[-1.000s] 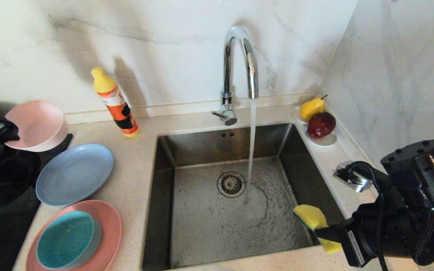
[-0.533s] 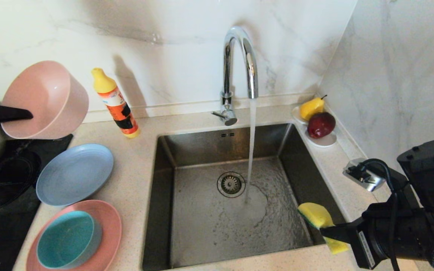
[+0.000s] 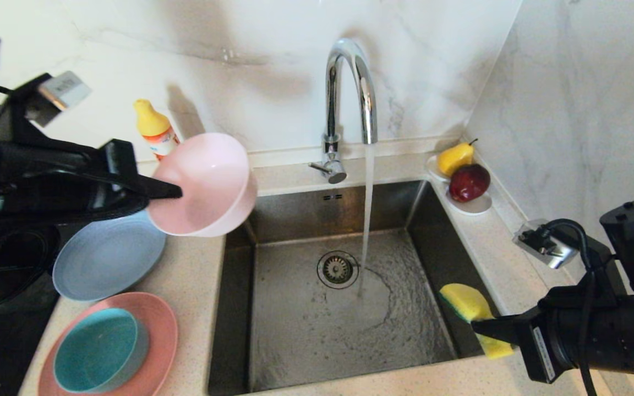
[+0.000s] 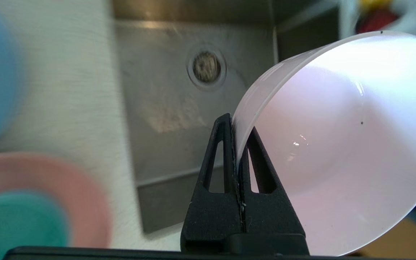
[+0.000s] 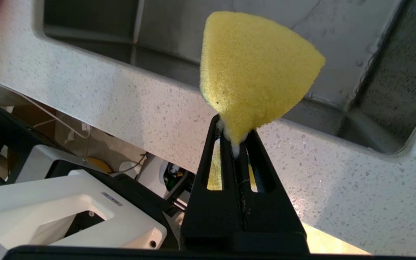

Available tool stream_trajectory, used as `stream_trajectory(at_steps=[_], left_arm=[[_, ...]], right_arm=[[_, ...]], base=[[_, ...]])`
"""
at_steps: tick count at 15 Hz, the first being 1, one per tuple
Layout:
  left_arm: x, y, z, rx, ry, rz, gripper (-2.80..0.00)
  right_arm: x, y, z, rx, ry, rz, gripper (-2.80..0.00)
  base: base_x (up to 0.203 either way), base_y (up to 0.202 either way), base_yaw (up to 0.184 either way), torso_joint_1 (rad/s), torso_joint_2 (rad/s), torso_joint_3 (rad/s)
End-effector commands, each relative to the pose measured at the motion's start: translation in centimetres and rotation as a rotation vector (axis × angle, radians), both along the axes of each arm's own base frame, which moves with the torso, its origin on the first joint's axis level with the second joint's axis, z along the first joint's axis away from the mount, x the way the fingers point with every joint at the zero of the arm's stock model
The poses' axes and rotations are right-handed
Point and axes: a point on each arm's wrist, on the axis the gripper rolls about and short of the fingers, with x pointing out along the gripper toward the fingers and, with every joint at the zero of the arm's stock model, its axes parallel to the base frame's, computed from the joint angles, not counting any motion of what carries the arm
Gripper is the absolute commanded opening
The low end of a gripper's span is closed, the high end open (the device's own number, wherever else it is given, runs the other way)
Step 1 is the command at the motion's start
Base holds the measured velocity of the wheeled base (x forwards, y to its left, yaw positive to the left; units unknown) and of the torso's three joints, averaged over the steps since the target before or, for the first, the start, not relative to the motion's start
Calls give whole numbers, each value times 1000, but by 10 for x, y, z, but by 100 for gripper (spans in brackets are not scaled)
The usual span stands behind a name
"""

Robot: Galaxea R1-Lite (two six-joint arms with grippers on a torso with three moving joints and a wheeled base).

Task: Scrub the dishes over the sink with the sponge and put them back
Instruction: Wash the bowl

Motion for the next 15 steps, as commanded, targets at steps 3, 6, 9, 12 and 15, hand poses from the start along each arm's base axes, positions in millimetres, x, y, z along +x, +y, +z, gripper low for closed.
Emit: stream_trajectory(at_steps=[3,6,9,12,15], left_arm=[[51,-66,-49,93,91,-49,-280],[76,-91,-72,99,119,-41,-280],[95,-112,-88,99,148,-47,-280],[116,-137,-101,102,147,-45,-280],[133,-163,-112,104,138,-52,-280]], right_arm=[[-4,-3,8,21,-26,-1,-280],[-6,-6,11,33,-39,-8,-280],[-10,-9,18,49,-63,-11,-280],[-15,-12,23,65,-86,-13,-280],[-22,-17,29,81,-108,-15,-280]], base=[[0,0,0,0,0,0],[0,0,0,0,0,0],[0,0,0,0,0,0],[0,0,0,0,0,0],[0,0,0,0,0,0]])
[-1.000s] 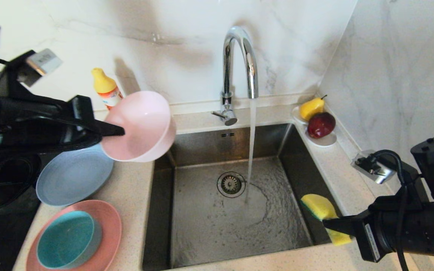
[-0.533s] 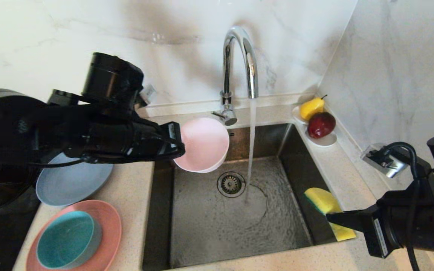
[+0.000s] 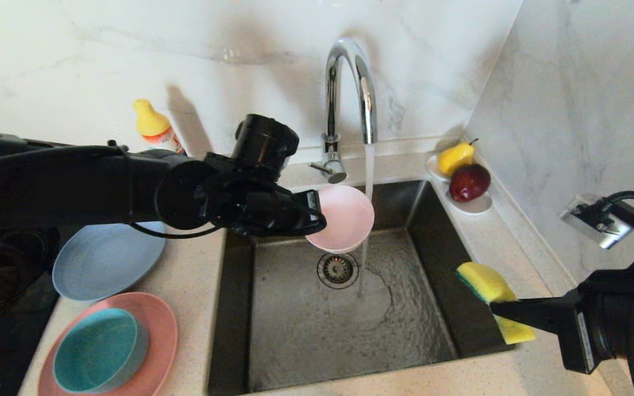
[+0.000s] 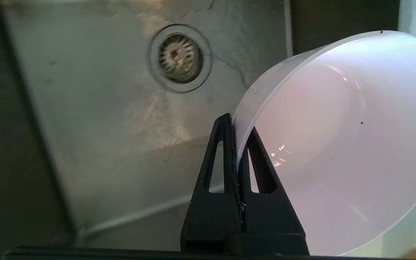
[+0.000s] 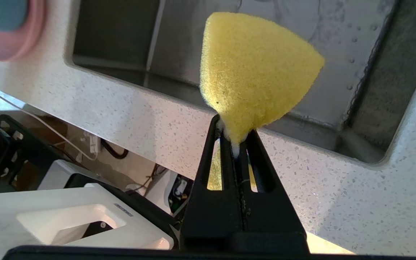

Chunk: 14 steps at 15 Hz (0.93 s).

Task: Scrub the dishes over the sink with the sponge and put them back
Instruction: Wash the bowl

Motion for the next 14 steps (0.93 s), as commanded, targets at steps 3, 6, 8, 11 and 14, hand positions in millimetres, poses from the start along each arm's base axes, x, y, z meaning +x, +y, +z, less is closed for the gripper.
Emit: stream_trajectory(at_steps=[3,6,8,11,14], left_arm=[[25,-30,-30,22,25,-9,-280],[33,-39,-34,19,10,-7,-280],[36,-41,-33,13,1,-7,-280],[35,-44,-34,9,6,-10,-280],[34,-44,-34,-2,18,2,-280]], right_arm=[[-8,-5,5,16,-28,5,-280],[-9,-6,4,17,-28,6,-280],[-9,-6,5,17,-30,7,-280],[-8,-5,4,16,-25,9,-280],[-8,-5,3,14,-23,9,-280]], base=[[0,0,0,0,0,0],[0,0,0,0,0,0],[0,0,0,0,0,0],[0,0,0,0,0,0],[0,0,0,0,0,0]])
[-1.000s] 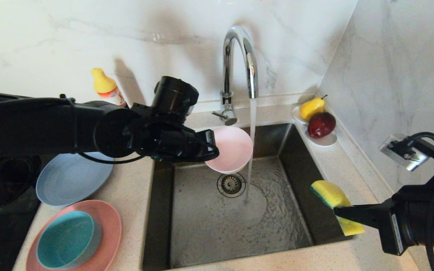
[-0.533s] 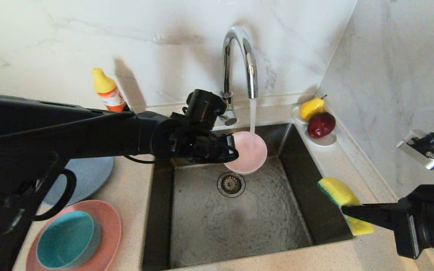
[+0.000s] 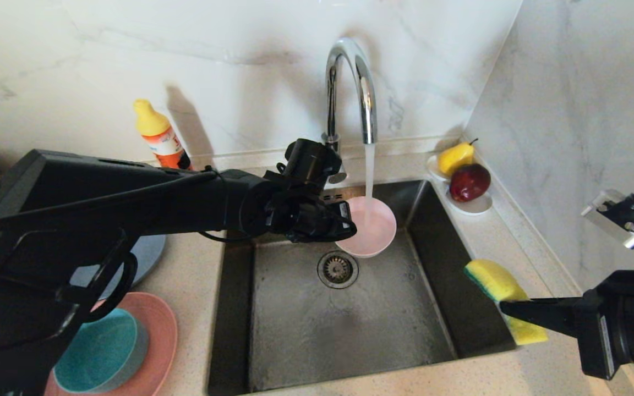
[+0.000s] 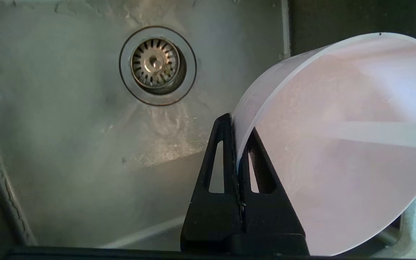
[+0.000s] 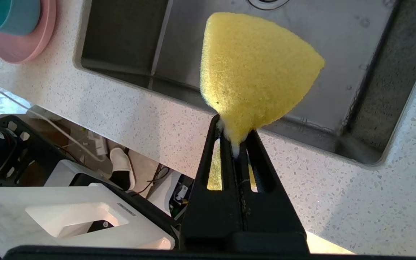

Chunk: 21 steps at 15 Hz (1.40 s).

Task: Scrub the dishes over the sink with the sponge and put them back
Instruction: Wash the bowl

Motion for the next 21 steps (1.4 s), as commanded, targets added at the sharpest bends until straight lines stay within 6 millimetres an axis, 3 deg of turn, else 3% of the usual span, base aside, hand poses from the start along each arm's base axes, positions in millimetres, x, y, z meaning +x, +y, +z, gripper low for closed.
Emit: stream_trajectory(at_steps=[1,5,8,13,16,21], left_arm=[[-2,2,1,2,4,22,-280],[-15,15,18,28,-44,107,-280],[-33,37,39,28,-83,151,-280],[-47,76,49,24,-232,269,-280],[-68,97,61,-10,-378,272,-280],[-93,114,75,-41,-650,234,-280]], right_arm=[[1,1,-1,-1,6,1,-280],[0,0,-3,-4,12,1,-280],[1,1,-4,-4,16,5,-280],[3,2,-9,-15,38,5,-280],[6,4,-16,-31,62,2,-280],[12,8,-24,-49,94,2,-280]], base=[[0,0,0,0,0,0],[0,0,0,0,0,0],[0,0,0,0,0,0],[0,0,0,0,0,0],[0,0,0,0,0,0],[0,0,0,0,0,0]])
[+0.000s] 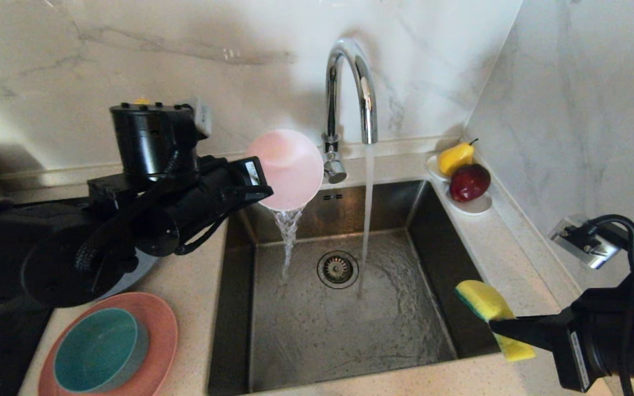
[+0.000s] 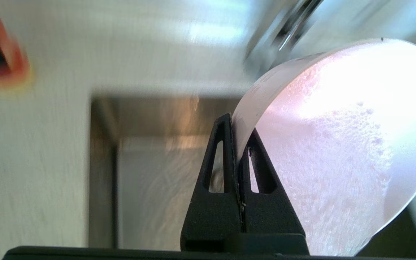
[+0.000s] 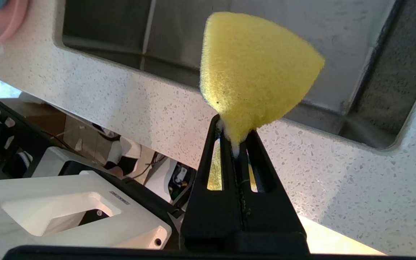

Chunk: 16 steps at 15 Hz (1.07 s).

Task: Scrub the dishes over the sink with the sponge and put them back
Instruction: Wash the bowl

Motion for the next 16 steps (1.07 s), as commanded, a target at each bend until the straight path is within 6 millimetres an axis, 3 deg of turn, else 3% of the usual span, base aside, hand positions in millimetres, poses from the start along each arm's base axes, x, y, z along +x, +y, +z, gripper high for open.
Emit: stream_trajectory(at_steps=[1,11,16], left_arm=[[-18,10,11,-38,-112,-17,-280],[-85,45,49,-95,-438,-203,-280],[-89,46,46,-91,-473,-214,-280]], right_arm=[[3,3,-3,-7,17,3,-280],[11,8,-8,2,37,11,-280],[9,8,-8,19,46,27,-280]], base=[[0,0,0,0,0,0],[0,0,0,0,0,0],[0,0,0,0,0,0]])
